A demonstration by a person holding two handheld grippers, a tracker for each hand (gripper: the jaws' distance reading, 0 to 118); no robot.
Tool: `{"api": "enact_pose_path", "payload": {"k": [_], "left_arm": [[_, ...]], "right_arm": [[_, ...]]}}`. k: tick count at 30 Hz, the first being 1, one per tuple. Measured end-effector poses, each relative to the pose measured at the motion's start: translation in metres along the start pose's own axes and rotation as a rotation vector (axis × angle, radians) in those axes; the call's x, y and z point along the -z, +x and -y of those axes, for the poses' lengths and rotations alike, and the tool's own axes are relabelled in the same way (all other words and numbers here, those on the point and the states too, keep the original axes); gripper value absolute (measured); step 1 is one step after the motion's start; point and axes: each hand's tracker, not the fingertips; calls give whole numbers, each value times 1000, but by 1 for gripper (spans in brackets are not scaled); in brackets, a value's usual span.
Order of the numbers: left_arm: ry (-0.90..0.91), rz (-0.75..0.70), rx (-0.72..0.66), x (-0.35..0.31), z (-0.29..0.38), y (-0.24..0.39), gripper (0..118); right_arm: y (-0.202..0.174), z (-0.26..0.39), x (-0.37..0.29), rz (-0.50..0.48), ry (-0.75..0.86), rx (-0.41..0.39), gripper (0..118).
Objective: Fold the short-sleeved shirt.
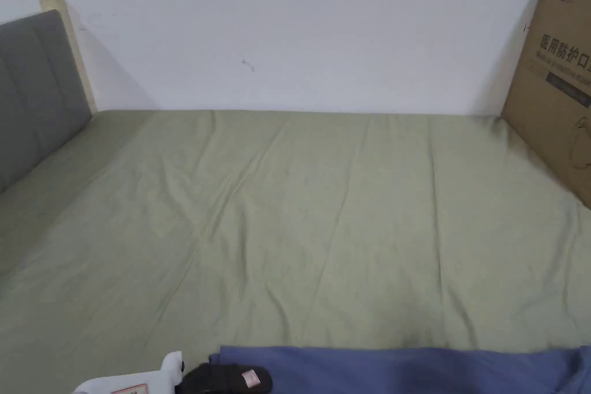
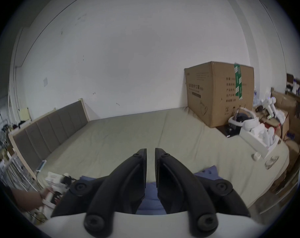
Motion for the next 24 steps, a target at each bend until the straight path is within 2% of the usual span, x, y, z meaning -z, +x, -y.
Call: {"api": "enact_pose_path", "payload": {"k": [1, 2, 3, 4, 6, 10, 11, 14, 15, 16, 17, 21, 24], "left_arm": [[29, -104, -24, 4, -2, -8, 2], [50, -295, -45, 7, -2, -18, 2], [70, -88, -88, 4, -4, -23, 2], [84, -76, -42, 0, -4, -7, 2], [43, -273, 113, -3, -6, 15, 3], [113, -585, 390, -20, 12, 84, 3], [166, -719, 460, -26, 16, 100, 3], [268, -1293, 723, -28, 37, 135, 3], [269, -1426, 811, -27, 42, 140, 3], [268, -1493, 856, -24, 46, 144, 3], [276, -1485, 868, -23, 50, 151, 3], [248, -1051, 718, -1, 57, 192, 3], [113, -916, 752, 50, 70, 215, 3]], "right_arm": [[0, 0, 1, -4, -8, 18, 11], [1, 0, 2, -8, -13, 30, 11], [1, 1, 3, -10, -17, 38, 11], [1, 1, 3, -9, -21, 36, 11], [2, 2, 5, -5, -33, 25, 11], [6, 3, 5, -2, -43, 19, 11], [7, 3, 5, -3, -44, 24, 11], [11, 6, 2, -14, -47, 50, 11], [12, 7, 2, -15, -49, 52, 11], [13, 9, 1, -16, -51, 54, 11], [14, 10, 1, -15, -54, 53, 11], [19, 13, -3, -15, -54, 54, 11], [24, 12, -6, -22, -49, 83, 11]]}}
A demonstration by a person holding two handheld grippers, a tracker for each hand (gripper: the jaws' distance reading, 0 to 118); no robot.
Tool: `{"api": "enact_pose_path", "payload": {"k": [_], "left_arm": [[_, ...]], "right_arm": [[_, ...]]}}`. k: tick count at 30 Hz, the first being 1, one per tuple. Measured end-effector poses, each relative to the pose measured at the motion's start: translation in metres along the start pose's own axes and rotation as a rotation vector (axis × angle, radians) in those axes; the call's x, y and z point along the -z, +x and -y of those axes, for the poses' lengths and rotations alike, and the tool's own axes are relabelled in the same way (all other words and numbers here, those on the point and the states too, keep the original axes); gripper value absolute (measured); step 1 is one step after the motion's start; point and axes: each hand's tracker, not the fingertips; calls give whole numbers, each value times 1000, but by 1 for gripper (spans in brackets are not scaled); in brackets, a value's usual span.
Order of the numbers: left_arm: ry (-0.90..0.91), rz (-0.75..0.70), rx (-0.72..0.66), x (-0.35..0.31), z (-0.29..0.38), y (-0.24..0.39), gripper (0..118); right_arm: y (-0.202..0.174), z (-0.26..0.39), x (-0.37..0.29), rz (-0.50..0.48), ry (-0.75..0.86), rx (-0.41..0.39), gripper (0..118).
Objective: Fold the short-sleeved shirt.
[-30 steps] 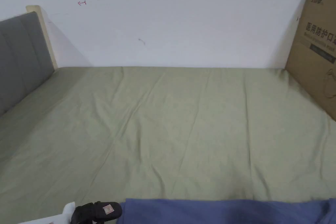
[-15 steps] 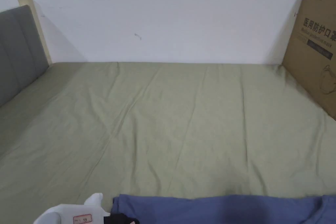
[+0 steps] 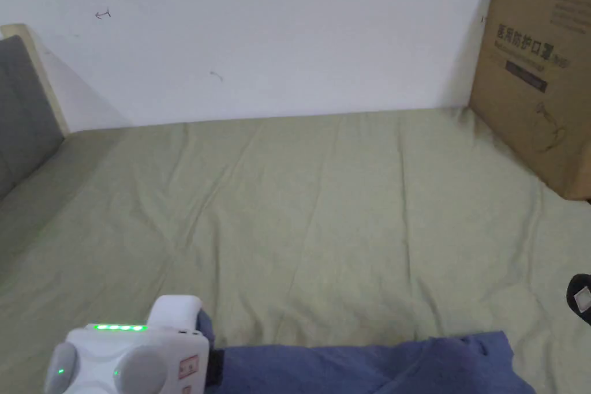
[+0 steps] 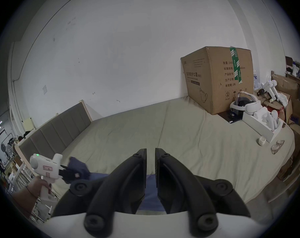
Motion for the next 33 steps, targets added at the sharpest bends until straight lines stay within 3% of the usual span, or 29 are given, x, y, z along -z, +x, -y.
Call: {"api": "enact_pose_path", "payload": {"k": [1, 2, 4, 5, 6, 8, 12, 13, 14, 15, 16, 18, 23, 26, 30, 31, 33], "left_arm": [[-1, 51, 18, 5, -6, 24, 5], [-8, 111, 29, 13, -7, 41, 16], [-43, 221, 27, 27, -7, 67, 91], [-72, 288, 1, 38, -9, 77, 114], [-81, 341, -18, 41, -7, 84, 118], [-59, 412, -70, 37, -8, 88, 114], [-6, 301, -69, 23, -15, 63, 112], [8, 249, -66, 20, -17, 54, 101], [53, 206, -59, 14, -15, 47, 70], [126, 143, -34, 10, -11, 42, 6], [127, 75, 2, 14, -10, 42, 0], [65, -39, 73, 28, -4, 38, 0], [-40, 121, 44, 72, 9, 60, 0], [-125, 201, 127, 106, 19, 88, 0], [-121, 172, 159, 123, 21, 99, 0], [-134, 237, 107, 119, 18, 99, 0], [-129, 549, -34, 105, 18, 96, 0]], "right_arm": [[1, -1, -2, -4, 2, 7, 11], [1, -2, -4, -6, 5, 9, 11], [2, -3, -6, -4, 8, 7, 11], [3, -3, -7, -3, 8, 5, 11], [4, -3, -8, -3, 7, 4, 11], [5, -3, -9, -1, 7, 6, 11], [8, -1, -9, -6, 2, 25, 11], [9, 0, -8, -8, 0, 28, 11], [9, 1, -7, -10, -2, 29, 11], [10, 1, -6, -13, -6, 31, 11], [10, 1, -5, -16, -12, 33, 11], [9, 0, -4, -20, -23, 37, 11], [8, -3, -5, -21, -23, 27, 11], [5, -5, -6, -26, -31, 14, 11], [-2, -5, -6, -24, -45, -9, 11], [-3, -4, -6, -30, -48, -10, 11], [-8, -4, -5, -42, -52, -17, 11]]}}
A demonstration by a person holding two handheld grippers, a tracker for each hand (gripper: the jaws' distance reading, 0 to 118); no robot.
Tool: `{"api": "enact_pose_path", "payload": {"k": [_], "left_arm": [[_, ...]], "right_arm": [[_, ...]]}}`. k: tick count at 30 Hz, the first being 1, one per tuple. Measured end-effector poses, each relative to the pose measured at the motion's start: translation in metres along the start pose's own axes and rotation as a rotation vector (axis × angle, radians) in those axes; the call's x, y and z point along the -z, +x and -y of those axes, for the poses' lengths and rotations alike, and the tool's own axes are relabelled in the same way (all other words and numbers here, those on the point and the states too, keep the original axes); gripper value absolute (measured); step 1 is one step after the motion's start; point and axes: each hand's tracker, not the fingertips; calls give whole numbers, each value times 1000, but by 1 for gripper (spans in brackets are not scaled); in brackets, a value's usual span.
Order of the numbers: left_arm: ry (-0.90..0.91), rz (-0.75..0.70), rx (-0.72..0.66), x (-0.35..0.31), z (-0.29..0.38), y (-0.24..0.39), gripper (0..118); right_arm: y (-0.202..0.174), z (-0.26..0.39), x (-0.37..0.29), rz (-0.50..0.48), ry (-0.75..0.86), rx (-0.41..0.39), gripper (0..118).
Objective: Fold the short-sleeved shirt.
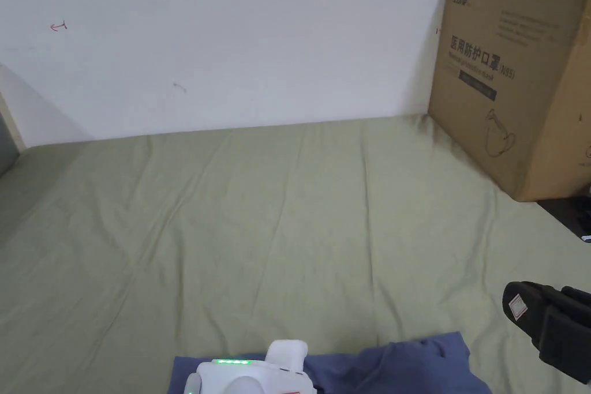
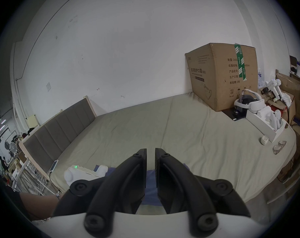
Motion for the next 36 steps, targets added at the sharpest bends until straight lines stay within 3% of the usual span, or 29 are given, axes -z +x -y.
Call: {"api": "enact_pose_path", "payload": {"k": [2, 8, 9, 10, 12, 13, 21, 23, 26, 30, 31, 32, 33, 34, 35, 36], "left_arm": [[75, 210, -91, -21, 2, 1, 0], [347, 58, -170, -135, 3, -66, 0], [366, 17, -186, -152, 4, -89, 15], [367, -15, -215, -167, 6, -110, 40], [345, -26, -301, -186, 13, -150, 109], [321, -2, -340, -190, 16, -167, 118], [154, 310, -618, -139, 55, -245, 118], [236, 436, -590, -128, 49, -248, 118], [163, 523, -611, -93, 33, -239, 118], [142, 553, -561, -65, 22, -232, 118], [156, 553, -560, -66, 27, -235, 112], [182, 546, -571, -69, 31, -241, 92], [188, 466, -602, -70, 38, -253, 21], [132, 267, -624, -66, 45, -261, 4], [138, 282, -621, -64, 54, -266, 5], [206, 433, -574, -74, 41, -252, 5]], "right_arm": [[-3, -1, 3, -13, -7, -11, 11], [-14, -5, 7, -33, -5, -25, 11], [-14, -6, 8, -38, -6, -27, 11], [-15, -5, 9, -41, -9, -30, 11], [-18, -4, 13, -39, -21, -43, 11], [-18, -3, 14, -37, -26, -50, 11], [-37, 2, 33, -51, -112, -47, 11], [-43, 2, 33, -53, -120, -57, 11], [-54, -1, 34, -58, -139, -77, 11], [-62, -5, 34, -64, -141, -96, 11], [-63, -5, 33, -68, -139, -96, 11], [-64, -6, 32, -72, -136, -92, 11], [-65, -7, 31, -79, -135, -83, 11], [-64, -7, 31, -86, -138, -70, 11], [-63, -7, 31, -92, -143, -53, 11], [-61, -6, 32, -95, -149, -41, 11]]}}
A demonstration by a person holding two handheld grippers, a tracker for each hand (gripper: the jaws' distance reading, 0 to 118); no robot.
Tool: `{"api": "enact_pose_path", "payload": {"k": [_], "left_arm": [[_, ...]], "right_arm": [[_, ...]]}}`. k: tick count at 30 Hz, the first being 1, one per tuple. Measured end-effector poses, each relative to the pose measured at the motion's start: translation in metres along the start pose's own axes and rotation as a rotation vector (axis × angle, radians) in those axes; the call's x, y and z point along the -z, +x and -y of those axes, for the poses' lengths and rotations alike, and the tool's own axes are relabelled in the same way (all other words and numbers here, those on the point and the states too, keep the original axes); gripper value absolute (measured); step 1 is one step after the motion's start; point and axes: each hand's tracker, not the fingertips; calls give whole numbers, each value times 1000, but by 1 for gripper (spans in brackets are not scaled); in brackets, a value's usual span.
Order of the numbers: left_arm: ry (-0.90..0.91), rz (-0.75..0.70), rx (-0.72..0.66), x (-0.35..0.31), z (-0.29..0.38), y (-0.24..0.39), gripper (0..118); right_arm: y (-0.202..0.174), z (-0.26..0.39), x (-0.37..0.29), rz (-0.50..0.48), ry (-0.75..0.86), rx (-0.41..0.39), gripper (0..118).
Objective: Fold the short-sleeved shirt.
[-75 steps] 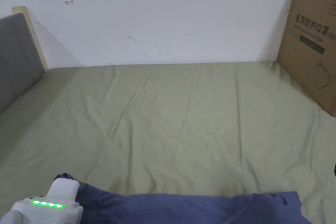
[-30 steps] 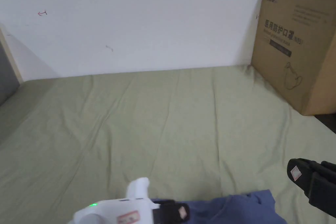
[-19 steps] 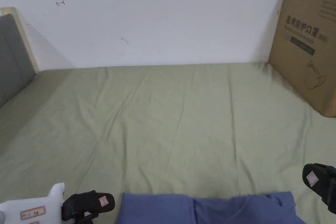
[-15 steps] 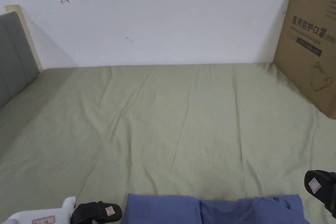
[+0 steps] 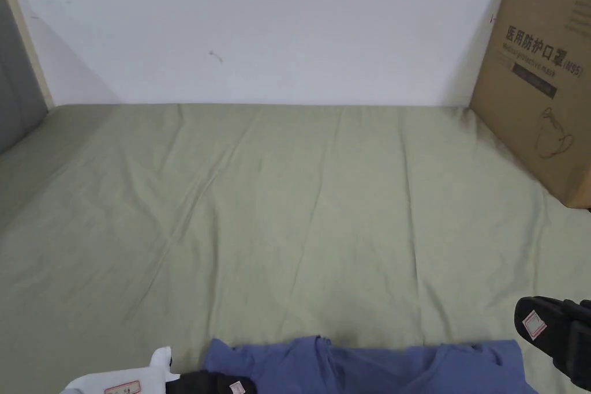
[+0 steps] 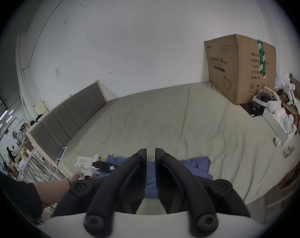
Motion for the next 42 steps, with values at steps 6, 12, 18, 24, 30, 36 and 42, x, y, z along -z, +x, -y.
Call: {"api": "enact_pose_path", "payload": {"k": [6, 12, 18, 24, 30, 36, 42], "left_arm": [[-11, -335, 142, -12, 9, 65, 5], [162, -968, 344, -80, 32, 161, 5], [198, -950, 442, -50, 50, 214, 6], [-24, -590, 344, 88, 56, 234, 9], [-95, -534, 343, 161, 61, 231, 108], [-5, -566, 444, 102, 61, 247, 97], [67, -643, 679, 63, 89, 253, 2]], "right_arm": [[7, 0, -1, 0, 1, -5, 11], [16, 4, -3, -44, 31, 29, 11], [31, 13, -5, -91, 6, 104, 11], [47, 14, -22, -76, 22, 109, 11], [65, 14, -36, -38, 35, 117, 11], [78, 16, -35, -15, 46, 137, 11], [80, 15, -27, -17, 43, 149, 11]]}}
